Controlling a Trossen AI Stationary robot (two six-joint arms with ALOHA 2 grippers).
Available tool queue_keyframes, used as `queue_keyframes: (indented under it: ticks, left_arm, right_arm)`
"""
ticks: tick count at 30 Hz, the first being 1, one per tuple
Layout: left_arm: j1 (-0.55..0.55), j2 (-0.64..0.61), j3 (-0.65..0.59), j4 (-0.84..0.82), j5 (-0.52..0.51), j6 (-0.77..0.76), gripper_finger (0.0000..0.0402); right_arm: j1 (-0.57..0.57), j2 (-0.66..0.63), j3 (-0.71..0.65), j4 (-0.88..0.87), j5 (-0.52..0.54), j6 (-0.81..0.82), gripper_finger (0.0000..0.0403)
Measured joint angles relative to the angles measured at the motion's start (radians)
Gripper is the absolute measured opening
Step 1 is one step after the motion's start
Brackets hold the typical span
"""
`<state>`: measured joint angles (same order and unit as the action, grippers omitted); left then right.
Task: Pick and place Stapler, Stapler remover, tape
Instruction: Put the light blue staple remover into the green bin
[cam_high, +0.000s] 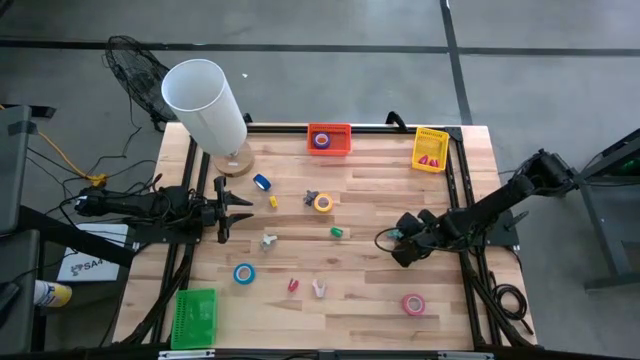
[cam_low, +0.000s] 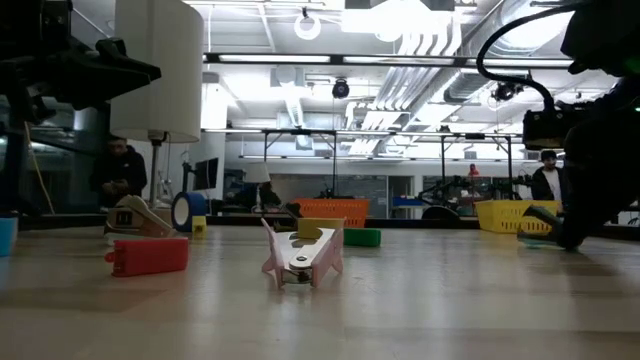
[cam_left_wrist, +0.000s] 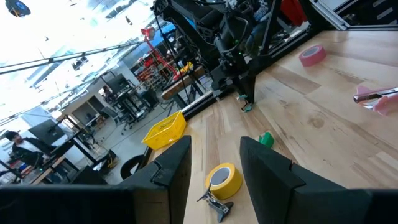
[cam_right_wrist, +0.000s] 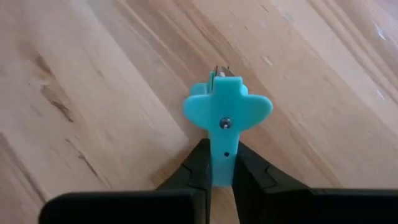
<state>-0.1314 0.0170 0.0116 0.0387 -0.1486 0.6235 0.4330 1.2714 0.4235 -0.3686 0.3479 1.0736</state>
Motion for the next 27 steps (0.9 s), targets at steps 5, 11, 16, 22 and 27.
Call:
queue_keyframes:
  ticks: [5,11,16,22,27]
  left_arm:
    - [0.000,0.000,0.000,0.000,0.000,0.000,0.0135]
    - [0.000,0.000,0.000,0.000,0.000,0.000,0.0135]
    - [0.000,0.000,0.000,0.001,0.000,0.000,0.0135]
    - [0.000,0.000,0.000,0.012,0.000,0.000,0.0135]
    - [0.000,0.000,0.000,0.011,0.001,0.000,0.0135]
  right_arm:
    - [0.000,0.000,0.000,0.118,0.062,-0.104,0.0027]
    - [0.000,0.000,0.001,0.270,0.154,-0.287,0.0027]
    - [0.000,0.000,0.001,0.343,0.206,-0.381,0.0027]
    - [-0.001,0.000,0.001,0.429,0.220,-0.435,0.0027]
    - [-0.001,-0.001,0.002,0.528,0.232,-0.507,0.0027]
